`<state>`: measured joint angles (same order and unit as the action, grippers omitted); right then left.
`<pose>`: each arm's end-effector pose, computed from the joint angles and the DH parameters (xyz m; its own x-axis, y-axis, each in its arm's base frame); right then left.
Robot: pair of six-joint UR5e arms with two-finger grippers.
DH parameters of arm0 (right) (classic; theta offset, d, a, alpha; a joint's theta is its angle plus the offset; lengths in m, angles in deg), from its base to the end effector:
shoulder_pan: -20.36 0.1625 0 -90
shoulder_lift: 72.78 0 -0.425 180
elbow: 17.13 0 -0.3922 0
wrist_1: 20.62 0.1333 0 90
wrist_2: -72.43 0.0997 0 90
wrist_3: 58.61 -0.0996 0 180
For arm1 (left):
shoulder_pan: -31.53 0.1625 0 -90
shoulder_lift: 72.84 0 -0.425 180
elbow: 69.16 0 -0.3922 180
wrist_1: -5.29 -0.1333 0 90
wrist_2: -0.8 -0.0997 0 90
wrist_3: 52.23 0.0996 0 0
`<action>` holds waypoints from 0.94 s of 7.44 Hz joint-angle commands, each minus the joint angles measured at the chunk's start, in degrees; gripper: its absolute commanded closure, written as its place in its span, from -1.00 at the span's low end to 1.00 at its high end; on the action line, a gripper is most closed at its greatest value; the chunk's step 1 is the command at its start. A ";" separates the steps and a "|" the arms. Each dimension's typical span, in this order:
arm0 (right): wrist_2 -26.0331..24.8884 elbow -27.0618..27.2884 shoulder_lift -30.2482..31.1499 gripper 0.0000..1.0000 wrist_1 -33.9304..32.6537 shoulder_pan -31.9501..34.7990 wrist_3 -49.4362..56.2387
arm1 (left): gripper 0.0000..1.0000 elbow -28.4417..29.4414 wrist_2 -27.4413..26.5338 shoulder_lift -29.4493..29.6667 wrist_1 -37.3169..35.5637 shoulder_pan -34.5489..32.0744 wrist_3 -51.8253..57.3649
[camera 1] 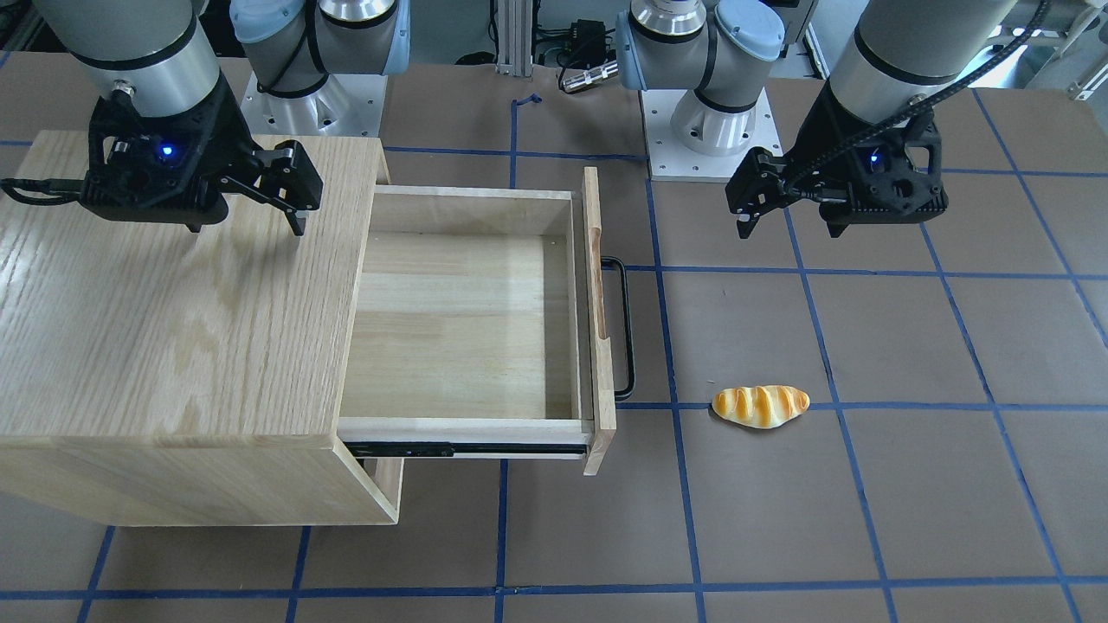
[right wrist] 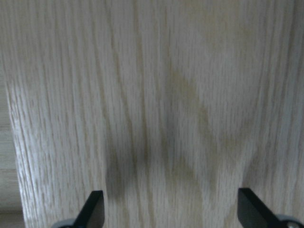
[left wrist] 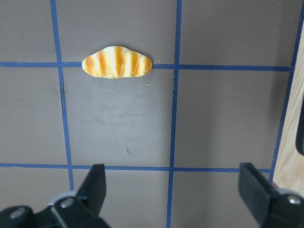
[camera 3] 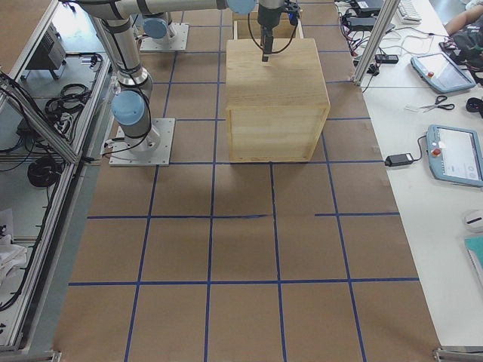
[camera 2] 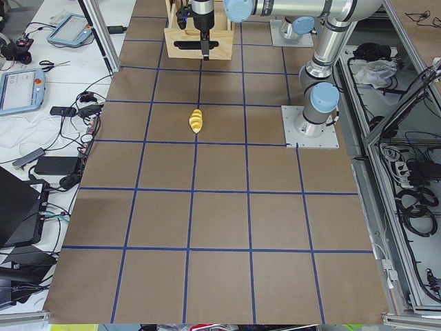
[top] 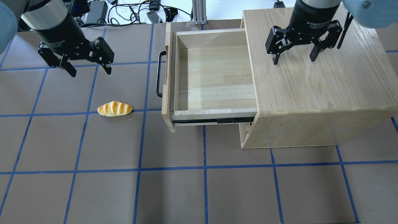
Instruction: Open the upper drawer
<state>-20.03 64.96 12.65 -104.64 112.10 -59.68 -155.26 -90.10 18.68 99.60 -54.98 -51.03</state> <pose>0.1448 -0.5162 0.5050 -0.9990 -0.0137 0.0437 -0.0117 0.9989 0.0453 -0.1011 -0.5065 0.5007 -0.9991 -0.0394 -0.0150 -0.0399 0.9986 0.0340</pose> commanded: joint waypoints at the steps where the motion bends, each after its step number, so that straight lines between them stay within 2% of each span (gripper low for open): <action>1: 0.00 0.00 0.00 -1.00 0.00 0.02 0.01 | -1.00 -0.20 0.11 0.06 0.00 0.02 -0.14; 7: 0.00 0.00 0.00 -1.00 0.00 -0.07 -0.07 | -1.00 -0.56 1.16 1.12 -6.06 -0.15 -0.50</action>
<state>-20.03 65.00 12.65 -104.64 112.11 -59.74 -155.75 -88.94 20.07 94.33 -55.02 -51.56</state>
